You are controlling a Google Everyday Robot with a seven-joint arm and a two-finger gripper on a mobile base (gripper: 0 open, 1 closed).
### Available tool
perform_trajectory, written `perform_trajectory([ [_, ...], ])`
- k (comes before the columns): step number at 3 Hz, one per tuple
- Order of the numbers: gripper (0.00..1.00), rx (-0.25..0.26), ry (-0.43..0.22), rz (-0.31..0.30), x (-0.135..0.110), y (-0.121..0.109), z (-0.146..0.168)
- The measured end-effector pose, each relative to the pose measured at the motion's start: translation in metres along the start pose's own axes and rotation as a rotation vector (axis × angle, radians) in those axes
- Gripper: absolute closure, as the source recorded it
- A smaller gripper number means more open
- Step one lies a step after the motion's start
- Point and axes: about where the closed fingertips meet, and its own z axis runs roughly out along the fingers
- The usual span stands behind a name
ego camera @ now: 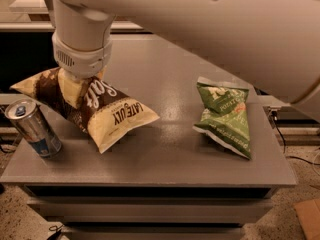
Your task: Move brown chip bag near redbull can
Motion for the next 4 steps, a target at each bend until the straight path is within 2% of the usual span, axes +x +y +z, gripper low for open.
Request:
perform_trajectory([
  [1,0.84,-0.021,-0.001,0.007,0.0,0.006,0.005],
  [4,0.13,-0.046,0.0,0.02,-0.004,0.012,0.018],
])
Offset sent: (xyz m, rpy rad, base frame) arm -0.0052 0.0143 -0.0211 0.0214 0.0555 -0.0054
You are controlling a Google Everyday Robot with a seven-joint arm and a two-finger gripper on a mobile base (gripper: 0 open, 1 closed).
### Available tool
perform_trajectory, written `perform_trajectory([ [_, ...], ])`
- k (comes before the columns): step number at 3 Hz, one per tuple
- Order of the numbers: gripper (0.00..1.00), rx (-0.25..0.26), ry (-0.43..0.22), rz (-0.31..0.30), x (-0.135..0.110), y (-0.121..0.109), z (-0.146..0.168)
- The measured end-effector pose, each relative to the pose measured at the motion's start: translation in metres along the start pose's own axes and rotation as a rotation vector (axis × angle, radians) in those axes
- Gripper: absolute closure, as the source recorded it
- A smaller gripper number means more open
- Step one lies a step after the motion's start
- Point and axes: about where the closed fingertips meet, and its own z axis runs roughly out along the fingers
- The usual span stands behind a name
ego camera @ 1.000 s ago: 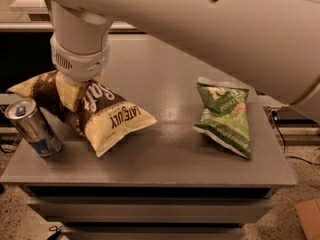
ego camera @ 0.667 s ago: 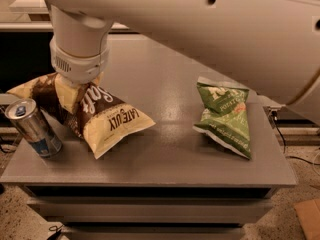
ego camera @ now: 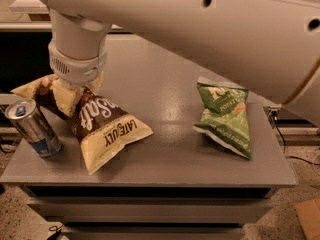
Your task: Move brown chip bag near redbull can
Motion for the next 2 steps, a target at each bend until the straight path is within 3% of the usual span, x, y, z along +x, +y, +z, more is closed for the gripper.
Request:
perform_trajectory([
  [1,0.0,-0.007,0.002,-0.014,-0.0026,-0.0047,-0.0031],
  [2,0.0,-0.008,0.005,-0.023,-0.0018,-0.0113,-0.0053],
])
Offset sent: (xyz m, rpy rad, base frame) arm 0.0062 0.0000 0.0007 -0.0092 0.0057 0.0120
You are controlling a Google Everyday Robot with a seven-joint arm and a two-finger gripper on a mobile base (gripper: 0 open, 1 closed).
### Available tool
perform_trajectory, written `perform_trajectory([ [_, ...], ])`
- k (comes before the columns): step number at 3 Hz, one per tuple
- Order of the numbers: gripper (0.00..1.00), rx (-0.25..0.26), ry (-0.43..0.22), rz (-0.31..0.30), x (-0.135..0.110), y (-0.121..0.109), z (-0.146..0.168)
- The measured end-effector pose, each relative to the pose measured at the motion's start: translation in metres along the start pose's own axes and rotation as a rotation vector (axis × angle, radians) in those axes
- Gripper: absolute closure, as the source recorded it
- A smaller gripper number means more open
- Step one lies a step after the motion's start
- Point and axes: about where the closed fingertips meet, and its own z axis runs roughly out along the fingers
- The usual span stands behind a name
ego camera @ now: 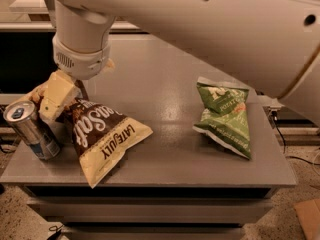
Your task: Move brown chip bag near redbull can
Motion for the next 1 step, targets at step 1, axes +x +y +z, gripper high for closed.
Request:
perform_trajectory([
  [1,0.0,-0.015,0.004,-0.007,0.0019,-0.0045,0.0015],
])
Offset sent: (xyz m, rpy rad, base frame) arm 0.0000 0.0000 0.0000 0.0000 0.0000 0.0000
